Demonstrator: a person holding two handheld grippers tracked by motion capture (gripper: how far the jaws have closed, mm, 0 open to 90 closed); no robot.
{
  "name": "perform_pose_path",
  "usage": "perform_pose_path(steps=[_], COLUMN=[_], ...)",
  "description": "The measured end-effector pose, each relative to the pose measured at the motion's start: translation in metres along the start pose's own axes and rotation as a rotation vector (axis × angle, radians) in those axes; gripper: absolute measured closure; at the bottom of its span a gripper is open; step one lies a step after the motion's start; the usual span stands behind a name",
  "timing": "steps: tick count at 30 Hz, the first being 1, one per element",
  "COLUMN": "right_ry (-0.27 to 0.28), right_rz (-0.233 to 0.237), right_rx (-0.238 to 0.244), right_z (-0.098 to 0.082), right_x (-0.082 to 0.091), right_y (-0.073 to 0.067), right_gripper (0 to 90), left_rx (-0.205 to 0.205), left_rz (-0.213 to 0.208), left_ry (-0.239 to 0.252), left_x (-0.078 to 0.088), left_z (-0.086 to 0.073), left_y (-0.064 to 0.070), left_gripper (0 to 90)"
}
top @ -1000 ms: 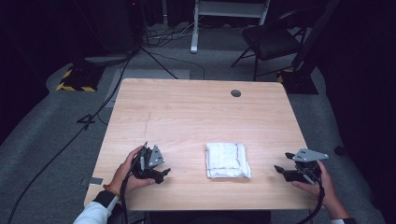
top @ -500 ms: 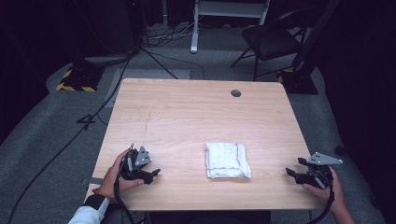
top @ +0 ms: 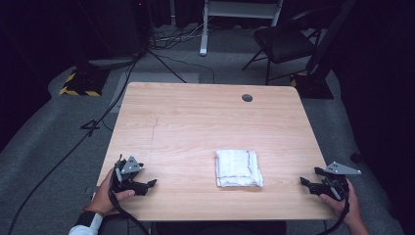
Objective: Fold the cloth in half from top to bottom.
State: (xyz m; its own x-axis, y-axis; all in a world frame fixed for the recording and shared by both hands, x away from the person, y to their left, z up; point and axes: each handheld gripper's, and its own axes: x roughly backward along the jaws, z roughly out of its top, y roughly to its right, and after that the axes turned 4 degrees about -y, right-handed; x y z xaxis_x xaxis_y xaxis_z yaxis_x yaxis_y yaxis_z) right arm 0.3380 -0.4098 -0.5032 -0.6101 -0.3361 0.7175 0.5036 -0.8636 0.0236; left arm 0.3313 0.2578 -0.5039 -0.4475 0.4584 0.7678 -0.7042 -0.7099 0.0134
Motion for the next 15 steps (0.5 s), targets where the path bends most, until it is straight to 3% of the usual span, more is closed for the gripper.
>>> perform_pose_path(steps=[4, 15], right_ry=[-0.008, -0.008], right_rz=[0.007, 0.005], right_rx=[-0.018, -0.019], right_z=[0.0002, 0.0007], right_x=[-0.0005, -0.0013], right_y=[0.0013, 0.0014], right_gripper=[18.3, 17.8], left_rx=[0.022, 0.019], left_rz=[0.014, 0.018], left_ry=[0.001, -0.002], left_x=[0.0007, 0.0010], left_z=[-0.0010, -0.0011], left_y=[0.0009, 0.0008], left_gripper=[17.2, 17.1])
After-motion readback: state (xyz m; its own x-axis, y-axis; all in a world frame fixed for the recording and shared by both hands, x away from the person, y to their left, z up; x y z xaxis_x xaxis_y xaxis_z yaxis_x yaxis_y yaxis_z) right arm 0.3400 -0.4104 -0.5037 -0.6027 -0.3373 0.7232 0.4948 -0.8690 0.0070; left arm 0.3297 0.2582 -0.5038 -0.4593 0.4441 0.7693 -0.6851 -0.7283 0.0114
